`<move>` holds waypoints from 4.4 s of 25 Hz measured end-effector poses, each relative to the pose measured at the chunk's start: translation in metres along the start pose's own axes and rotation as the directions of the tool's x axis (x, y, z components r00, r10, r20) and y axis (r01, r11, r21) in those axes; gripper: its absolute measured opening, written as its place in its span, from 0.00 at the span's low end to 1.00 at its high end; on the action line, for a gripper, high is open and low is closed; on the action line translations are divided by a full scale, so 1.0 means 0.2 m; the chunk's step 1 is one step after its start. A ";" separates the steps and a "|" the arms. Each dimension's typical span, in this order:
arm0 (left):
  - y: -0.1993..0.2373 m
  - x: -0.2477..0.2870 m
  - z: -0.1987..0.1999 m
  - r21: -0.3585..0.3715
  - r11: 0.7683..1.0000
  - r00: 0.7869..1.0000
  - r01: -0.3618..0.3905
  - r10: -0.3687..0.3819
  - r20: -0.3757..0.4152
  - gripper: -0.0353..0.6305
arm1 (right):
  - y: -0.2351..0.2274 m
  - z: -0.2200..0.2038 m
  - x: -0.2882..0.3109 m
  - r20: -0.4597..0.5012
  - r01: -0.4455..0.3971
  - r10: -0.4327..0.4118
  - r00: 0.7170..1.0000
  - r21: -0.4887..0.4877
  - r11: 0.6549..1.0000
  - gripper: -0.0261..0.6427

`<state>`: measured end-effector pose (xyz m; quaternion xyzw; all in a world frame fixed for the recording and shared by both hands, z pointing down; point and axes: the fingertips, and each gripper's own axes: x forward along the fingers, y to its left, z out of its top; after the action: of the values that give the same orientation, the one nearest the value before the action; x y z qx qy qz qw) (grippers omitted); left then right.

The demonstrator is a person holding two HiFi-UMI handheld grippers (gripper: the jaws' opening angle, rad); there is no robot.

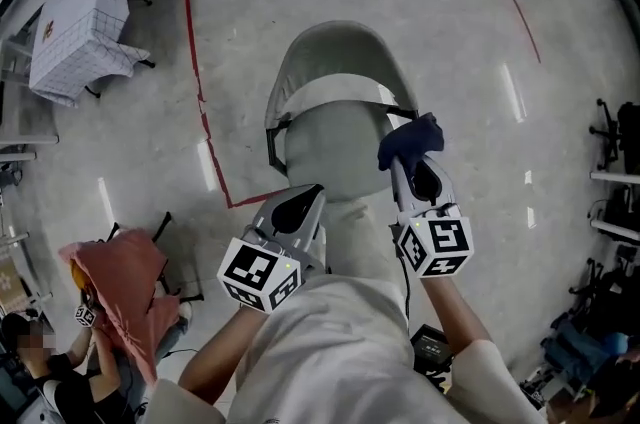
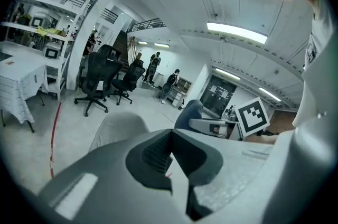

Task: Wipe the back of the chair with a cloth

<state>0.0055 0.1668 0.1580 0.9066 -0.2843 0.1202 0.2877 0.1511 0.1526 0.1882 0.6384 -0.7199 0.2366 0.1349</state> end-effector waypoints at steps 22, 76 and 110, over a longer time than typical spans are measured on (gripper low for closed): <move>0.38 0.66 -0.11 -0.018 0.998 0.997 -0.067 0.067 -0.030 0.05 | -0.41 -0.19 0.81 -0.076 0.050 -0.056 0.996 -0.075 0.996 0.20; 0.83 1.05 -0.35 -0.067 0.985 0.987 -0.158 0.156 -0.036 0.05 | -0.66 -0.38 1.72 -0.099 0.074 -0.093 0.991 -0.178 0.981 0.20; 1.06 0.74 -0.36 -0.126 0.960 0.967 -0.251 0.255 0.017 0.05 | 0.00 -0.31 1.97 -0.110 -0.154 0.127 0.986 -0.286 0.946 0.20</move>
<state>-0.0029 0.0002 0.3683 0.8453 -0.4093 0.1234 0.3204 0.0869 -0.1523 0.4361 0.5471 -0.7839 0.1647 0.2430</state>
